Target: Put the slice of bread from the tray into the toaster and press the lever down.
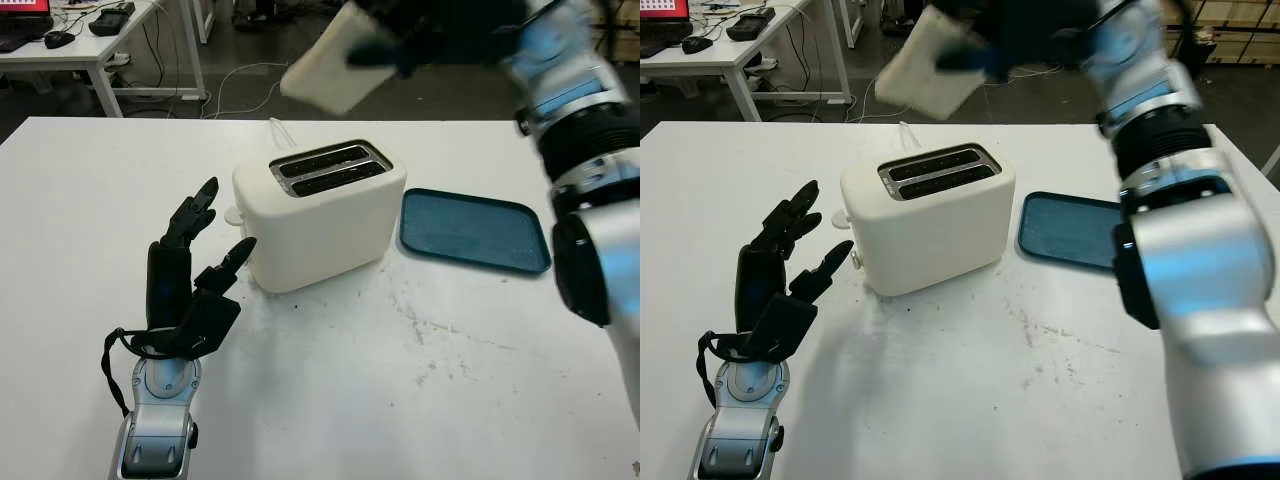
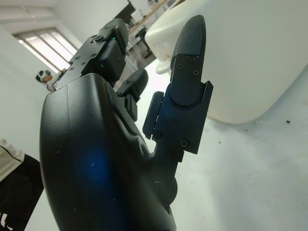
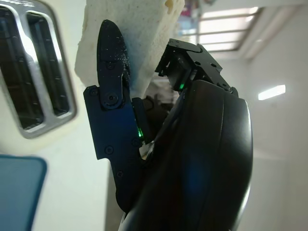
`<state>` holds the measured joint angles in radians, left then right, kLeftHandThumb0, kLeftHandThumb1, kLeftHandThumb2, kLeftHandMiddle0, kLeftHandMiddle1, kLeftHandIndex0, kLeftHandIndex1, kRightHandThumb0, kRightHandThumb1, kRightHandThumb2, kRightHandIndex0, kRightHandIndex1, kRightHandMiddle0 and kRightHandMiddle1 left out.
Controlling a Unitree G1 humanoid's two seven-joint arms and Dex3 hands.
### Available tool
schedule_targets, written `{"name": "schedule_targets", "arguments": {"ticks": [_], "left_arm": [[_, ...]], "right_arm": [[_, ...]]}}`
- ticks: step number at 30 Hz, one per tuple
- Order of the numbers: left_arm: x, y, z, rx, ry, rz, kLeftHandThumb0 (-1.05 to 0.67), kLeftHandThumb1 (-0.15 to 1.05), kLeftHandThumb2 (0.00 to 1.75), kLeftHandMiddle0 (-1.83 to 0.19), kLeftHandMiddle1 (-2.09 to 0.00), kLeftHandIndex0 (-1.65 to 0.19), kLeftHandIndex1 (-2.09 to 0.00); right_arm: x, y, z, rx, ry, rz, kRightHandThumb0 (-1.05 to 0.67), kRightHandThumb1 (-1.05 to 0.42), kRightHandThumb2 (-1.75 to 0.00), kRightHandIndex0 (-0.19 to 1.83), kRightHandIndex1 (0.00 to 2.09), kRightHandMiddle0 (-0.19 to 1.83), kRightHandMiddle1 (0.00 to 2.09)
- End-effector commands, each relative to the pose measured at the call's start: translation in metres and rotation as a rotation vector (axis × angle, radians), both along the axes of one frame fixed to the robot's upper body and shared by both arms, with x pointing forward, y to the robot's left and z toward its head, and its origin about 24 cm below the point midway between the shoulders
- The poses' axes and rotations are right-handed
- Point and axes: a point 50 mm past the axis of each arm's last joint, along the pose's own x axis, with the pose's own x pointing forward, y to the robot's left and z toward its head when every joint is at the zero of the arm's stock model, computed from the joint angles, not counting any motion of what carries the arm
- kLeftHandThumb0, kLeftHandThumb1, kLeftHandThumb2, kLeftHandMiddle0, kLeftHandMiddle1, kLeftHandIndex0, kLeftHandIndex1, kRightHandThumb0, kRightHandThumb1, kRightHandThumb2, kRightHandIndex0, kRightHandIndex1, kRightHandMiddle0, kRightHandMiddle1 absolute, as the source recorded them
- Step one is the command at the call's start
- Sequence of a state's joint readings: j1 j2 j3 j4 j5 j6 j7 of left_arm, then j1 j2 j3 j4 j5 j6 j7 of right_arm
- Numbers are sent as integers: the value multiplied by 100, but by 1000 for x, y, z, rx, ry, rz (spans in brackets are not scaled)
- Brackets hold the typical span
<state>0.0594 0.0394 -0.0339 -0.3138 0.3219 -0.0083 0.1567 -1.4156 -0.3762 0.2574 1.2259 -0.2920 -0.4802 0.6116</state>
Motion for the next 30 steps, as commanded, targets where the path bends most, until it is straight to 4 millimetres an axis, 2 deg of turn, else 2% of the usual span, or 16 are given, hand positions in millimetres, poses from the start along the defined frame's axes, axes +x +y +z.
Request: {"name": "schedule_targets", "arguments": {"ticks": [1,8,16,30], "left_arm": [[0,0,1,6,-4,6,-55,92,17,-19,-71,-43,-1],[-1,0,0,5,-6,7,-54,92,17,-19,-69,-43,-1],[0,0,-1,-11,-4,2,-53,92,16,-19,-70,-42,0],[0,-1,-1,-7,-3,6,-53,92,16,-18,-70,-43,0]], "right_arm": [[3,5,-5,-10,26,-26,-53,-92,-29,110,175,93,175],[3,9,-18,-114,76,-28,-52,-92,-32,111,175,94,175],[4,4,-19,-123,99,-39,-49,-92,-34,111,175,94,175],[3,-8,9,-61,38,-65,-54,-92,-35,113,175,97,175]]}}
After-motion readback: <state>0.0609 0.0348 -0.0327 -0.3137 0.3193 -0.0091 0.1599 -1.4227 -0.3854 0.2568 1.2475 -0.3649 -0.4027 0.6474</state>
